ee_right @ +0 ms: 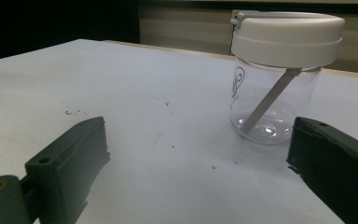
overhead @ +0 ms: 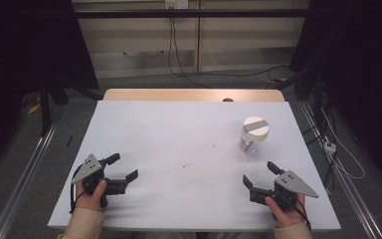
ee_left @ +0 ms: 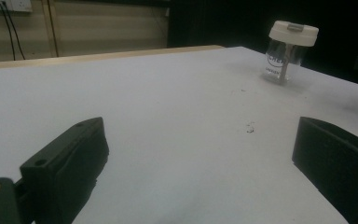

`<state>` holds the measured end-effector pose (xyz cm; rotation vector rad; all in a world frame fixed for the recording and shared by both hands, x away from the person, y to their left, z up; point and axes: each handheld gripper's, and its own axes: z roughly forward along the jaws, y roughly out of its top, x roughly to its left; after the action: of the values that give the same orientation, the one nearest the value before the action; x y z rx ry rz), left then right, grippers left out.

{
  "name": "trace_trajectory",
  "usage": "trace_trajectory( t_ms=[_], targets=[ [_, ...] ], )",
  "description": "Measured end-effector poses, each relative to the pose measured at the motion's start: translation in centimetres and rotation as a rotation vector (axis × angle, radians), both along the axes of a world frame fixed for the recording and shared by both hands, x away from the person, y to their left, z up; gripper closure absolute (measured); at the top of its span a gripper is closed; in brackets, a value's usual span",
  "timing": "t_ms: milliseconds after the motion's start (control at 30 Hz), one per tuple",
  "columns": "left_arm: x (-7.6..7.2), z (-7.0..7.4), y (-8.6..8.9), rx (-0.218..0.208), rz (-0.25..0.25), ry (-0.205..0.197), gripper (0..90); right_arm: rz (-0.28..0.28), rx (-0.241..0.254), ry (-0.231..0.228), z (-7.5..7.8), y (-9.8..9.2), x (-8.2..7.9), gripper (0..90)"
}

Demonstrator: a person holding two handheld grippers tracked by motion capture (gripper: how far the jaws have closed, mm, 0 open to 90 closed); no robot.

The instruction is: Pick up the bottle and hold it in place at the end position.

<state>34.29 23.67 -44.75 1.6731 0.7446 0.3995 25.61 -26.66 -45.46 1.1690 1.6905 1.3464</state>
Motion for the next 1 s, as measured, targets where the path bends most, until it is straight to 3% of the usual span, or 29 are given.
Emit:
trace_trajectory(
  t_ms=[433, 533, 1000],
  targets=[
    [0.0, 0.0, -0.3, -0.016, -0.014, 0.001, 2.9, -0.009, -0.003, 0.008, 0.0, 0.2, 0.7, 4.8],
    [0.0, -0.1, -0.3, -0.016, -0.014, 0.003, 3.0, -0.029, -0.026, -0.006, 0.3, 0.3, 1.4, 5.1],
    [0.1, -0.1, -0.7, 0.000, -0.031, -0.002, 3.0, -0.092, -0.023, 0.008, 0.3, -0.5, 4.5, 5.0]
  ],
)
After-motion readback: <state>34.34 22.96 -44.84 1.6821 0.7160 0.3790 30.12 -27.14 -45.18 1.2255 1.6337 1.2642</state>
